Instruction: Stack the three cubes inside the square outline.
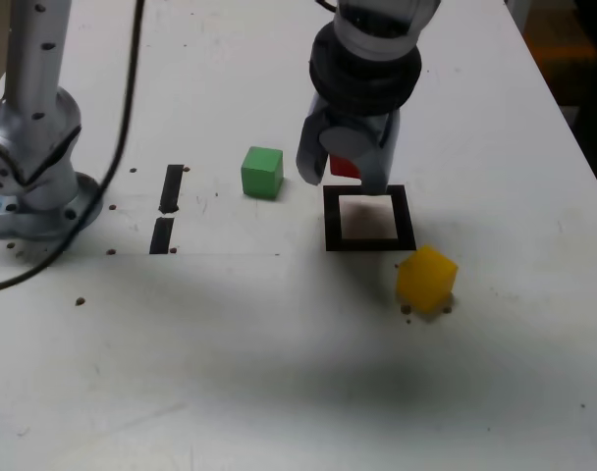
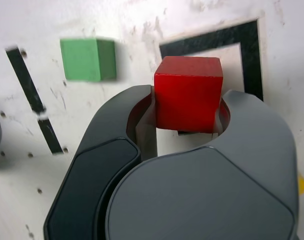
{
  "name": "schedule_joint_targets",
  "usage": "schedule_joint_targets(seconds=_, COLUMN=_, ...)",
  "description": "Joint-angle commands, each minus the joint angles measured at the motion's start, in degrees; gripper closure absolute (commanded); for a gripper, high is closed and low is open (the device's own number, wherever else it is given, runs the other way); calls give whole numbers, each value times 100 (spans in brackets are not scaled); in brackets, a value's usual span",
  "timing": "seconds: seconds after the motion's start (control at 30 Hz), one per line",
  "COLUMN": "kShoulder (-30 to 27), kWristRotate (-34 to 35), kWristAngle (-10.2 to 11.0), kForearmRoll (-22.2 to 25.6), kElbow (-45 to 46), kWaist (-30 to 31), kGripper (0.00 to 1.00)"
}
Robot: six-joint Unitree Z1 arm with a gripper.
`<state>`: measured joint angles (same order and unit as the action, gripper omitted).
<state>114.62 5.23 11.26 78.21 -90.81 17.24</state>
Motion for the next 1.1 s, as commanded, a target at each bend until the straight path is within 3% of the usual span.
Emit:
schedule_joint_targets(seconds=0.0, kShoulder=55, kWristRotate=132, kWristAngle=-282, kForearmRoll=-148, kElbow=65, kWaist=4, kGripper=83)
schedule_joint_targets(seconds=0.13, kShoulder=123, kWristRotate=719, kWristAngle=-807, kForearmRoll=-648, kElbow=138, kWaist=4, kGripper=83)
schedule_joint_targets(seconds=0.23, kShoulder=89, kWristRotate=1254, kWristAngle=-935, kForearmRoll=-858, kElbow=62, kWaist=6, kGripper=83)
schedule_joint_targets(seconds=0.37, kShoulder=4, kWristRotate=1658, kWristAngle=-875, kForearmRoll=-763, kElbow=-140, kWaist=7, kGripper=83)
schedule_joint_targets(seconds=0.47, kShoulder=-51, kWristRotate=1884, kWristAngle=-693, kForearmRoll=-539, kElbow=-222, kWaist=3, kGripper=83)
schedule_joint_targets(seconds=0.67, kShoulder=-41, kWristRotate=1817, kWristAngle=-576, kForearmRoll=-412, kElbow=-126, kWaist=-10, kGripper=83)
schedule_joint_targets(seconds=0.9, kShoulder=22, kWristRotate=1353, kWristAngle=-569, kForearmRoll=-614, kElbow=116, kWaist=-13, kGripper=83)
schedule_joint_targets(seconds=1.07, kShoulder=46, kWristRotate=1265, kWristAngle=-555, kForearmRoll=-1041, kElbow=469, kWaist=-63, kGripper=83)
